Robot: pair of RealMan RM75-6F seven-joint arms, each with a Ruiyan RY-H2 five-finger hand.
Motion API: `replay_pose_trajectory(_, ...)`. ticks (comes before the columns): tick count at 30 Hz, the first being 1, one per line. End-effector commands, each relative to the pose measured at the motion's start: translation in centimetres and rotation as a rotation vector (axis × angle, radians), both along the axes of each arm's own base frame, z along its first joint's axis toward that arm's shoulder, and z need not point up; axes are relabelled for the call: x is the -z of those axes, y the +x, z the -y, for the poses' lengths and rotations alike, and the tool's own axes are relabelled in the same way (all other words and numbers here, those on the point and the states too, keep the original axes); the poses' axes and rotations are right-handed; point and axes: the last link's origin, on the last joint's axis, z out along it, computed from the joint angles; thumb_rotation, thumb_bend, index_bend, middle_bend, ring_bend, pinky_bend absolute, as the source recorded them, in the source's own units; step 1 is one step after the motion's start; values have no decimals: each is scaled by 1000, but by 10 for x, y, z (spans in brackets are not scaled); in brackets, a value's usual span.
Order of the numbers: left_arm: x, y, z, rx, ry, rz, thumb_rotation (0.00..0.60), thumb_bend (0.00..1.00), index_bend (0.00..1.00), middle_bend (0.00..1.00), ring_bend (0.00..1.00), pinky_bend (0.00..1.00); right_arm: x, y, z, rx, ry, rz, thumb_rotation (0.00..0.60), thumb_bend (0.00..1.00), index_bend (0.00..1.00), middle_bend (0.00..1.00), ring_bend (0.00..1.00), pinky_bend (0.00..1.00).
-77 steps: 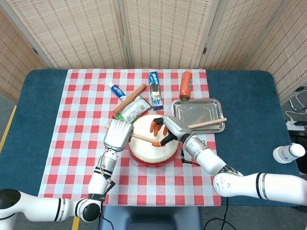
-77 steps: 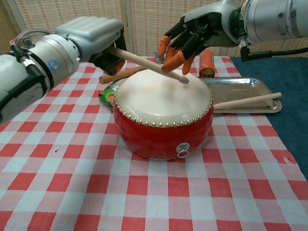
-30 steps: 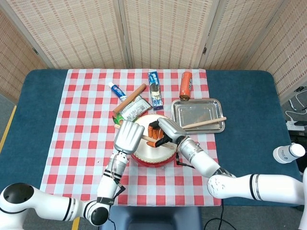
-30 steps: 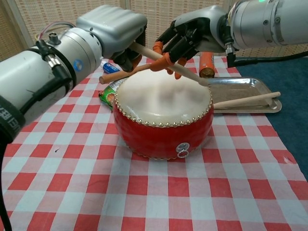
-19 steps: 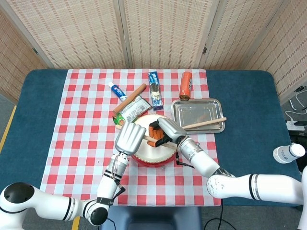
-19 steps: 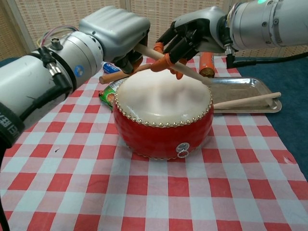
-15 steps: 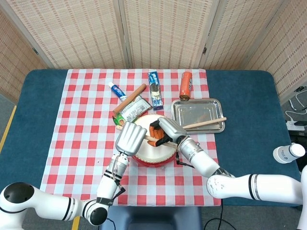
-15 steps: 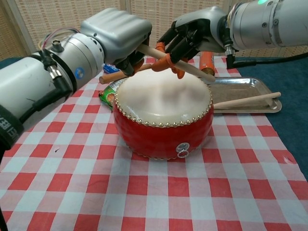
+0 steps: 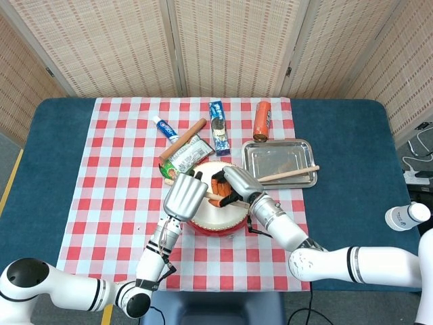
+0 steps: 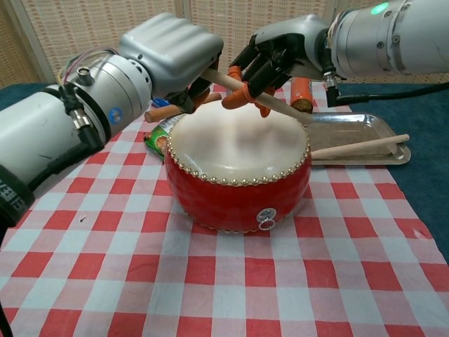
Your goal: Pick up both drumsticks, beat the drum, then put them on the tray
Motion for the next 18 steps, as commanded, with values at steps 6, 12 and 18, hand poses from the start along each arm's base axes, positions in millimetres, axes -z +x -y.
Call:
replay_pose_trajectory(6, 0, 0, -1, 5, 7, -8, 600, 601, 170, 227, 254, 522, 3, -1, -2, -3, -7, -29, 600, 257, 938, 792, 659, 582)
replay_pose_trajectory(12, -1, 0, 0, 16, 12, -13, 600, 542, 15, 48, 77, 320, 4, 0, -2, -7, -17, -39, 600, 261, 948, 795, 670, 586)
replay_pose_trajectory(18, -2, 1, 0, 18, 11, -4, 600, 486, 0, 0, 0, 247, 3, 1, -2, -15, -42, -36, 600, 266, 978, 811, 695, 606)
